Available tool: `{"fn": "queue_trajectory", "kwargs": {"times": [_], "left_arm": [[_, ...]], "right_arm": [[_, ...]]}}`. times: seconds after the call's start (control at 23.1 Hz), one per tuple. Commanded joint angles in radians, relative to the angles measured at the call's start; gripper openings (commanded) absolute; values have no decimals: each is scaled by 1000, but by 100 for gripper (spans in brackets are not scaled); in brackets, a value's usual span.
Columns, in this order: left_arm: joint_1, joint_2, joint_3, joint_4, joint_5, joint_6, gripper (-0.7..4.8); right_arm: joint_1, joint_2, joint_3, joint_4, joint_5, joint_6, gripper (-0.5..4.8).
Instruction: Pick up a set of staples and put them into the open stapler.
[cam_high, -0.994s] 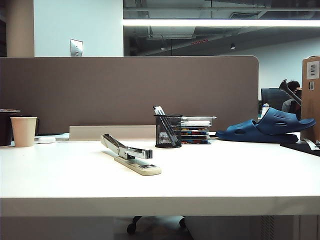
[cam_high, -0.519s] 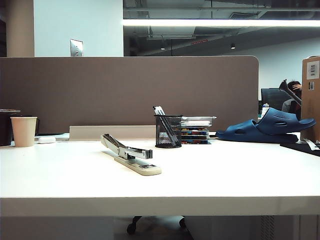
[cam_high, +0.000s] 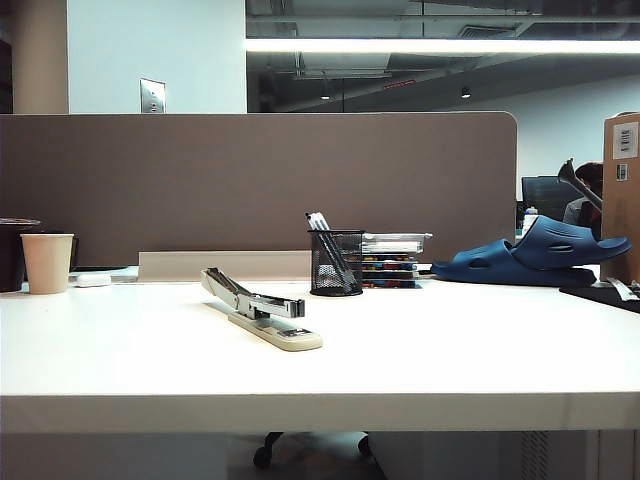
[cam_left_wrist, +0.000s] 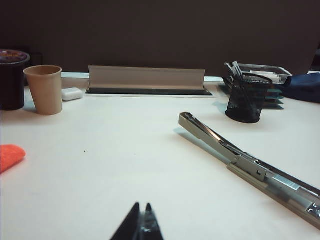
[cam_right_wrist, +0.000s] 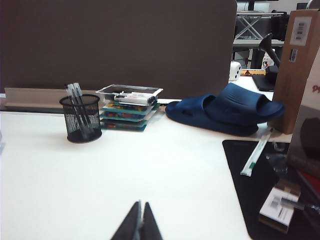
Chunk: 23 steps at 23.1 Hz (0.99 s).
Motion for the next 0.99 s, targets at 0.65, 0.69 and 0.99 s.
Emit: {"fn": "queue_trajectory", "kwargs": {"times": [0.65, 0.69, 0.99], "left_arm": [[1, 0, 1, 11, 0, 4, -6], [1, 0, 1, 11, 0, 4, -6], [1, 0, 1, 11, 0, 3, -6]], "right_arm": [[0, -7, -42, 9, 5, -7, -1], [0, -7, -42, 3, 5, -7, -1], [0, -7, -42, -24, 5, -7, -1]]}}
